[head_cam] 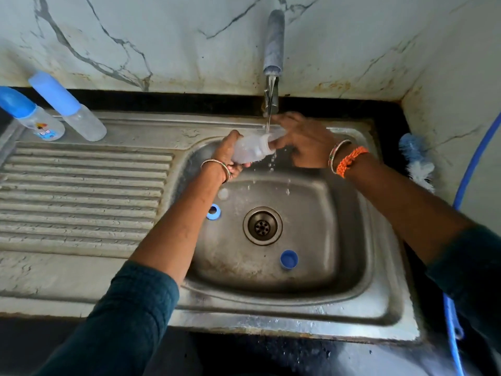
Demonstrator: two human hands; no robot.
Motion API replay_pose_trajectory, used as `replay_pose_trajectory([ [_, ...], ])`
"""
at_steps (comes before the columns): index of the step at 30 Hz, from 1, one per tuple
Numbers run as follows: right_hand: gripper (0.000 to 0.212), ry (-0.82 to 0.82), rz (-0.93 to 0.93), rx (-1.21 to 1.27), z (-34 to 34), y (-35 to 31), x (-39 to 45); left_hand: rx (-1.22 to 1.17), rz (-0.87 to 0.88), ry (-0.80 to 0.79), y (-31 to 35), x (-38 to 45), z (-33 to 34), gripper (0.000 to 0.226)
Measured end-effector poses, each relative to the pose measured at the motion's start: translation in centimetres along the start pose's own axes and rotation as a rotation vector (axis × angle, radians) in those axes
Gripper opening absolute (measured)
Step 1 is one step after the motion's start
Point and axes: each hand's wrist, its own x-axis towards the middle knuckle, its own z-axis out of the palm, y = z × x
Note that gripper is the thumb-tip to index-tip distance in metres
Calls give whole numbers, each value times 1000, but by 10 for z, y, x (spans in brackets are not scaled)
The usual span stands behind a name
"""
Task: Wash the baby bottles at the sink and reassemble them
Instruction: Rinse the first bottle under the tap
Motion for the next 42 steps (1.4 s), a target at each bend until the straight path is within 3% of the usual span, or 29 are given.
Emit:
replay_pose_trajectory([
  [2, 63, 29, -74, -309, -8, 9, 2, 48, -39, -40, 2, 3, 0, 38],
  [5, 70, 144, -43, -236, 3, 6, -5, 75, -27, -44, 6, 7, -5, 41],
  [10, 68, 299, 439, 638, 50, -50, -16, -181, 39, 39, -15, 16, -3, 32],
  [14, 48, 258, 726, 1280, 45, -67, -11, -384, 77, 120, -37, 19, 6, 32],
  [16, 48, 228, 780, 1441, 38, -67, -11, -394, 105, 142, -38, 21, 8, 30],
  [18, 52, 240, 688, 1345, 36, -62, -15, -365, 121, 130, -34, 22, 5, 29],
  [19, 54, 254, 589, 1176, 36, -56, -18, -347, 104, 100, -33, 24, 3, 31],
  [23, 76, 28, 29, -75, 11, -7, -11, -150, -94, 10, -34, 26, -5, 52],
  [25, 83, 41, -119, -244, 0, 11, -3, -172, -148, -31, -33, 27, -6, 56],
  [27, 79, 147, -18, -95, 5, 7, 1, -216, -114, -57, -29, 28, -2, 54],
  [29, 68, 216, 280, 205, 30, -14, -2, -274, -20, -36, -28, 28, 5, 48],
  [33, 29, 145, 629, 839, 55, -54, 0, -327, 199, 145, -45, 24, 22, 31],
  [36, 52, 134, 827, 1072, 34, -54, 17, -226, 439, 236, -52, 22, 26, 17],
  [39, 42, 43, 895, 1300, 27, -40, 27, -128, 558, 155, -46, 16, 15, 13],
  [41, 38, 13, 835, 1400, 33, -40, 27, -94, 475, 104, -44, 13, 6, 20],
  [42, 43, 23, 781, 1330, 38, -41, 28, -57, 388, 108, -42, 10, 3, 27],
])
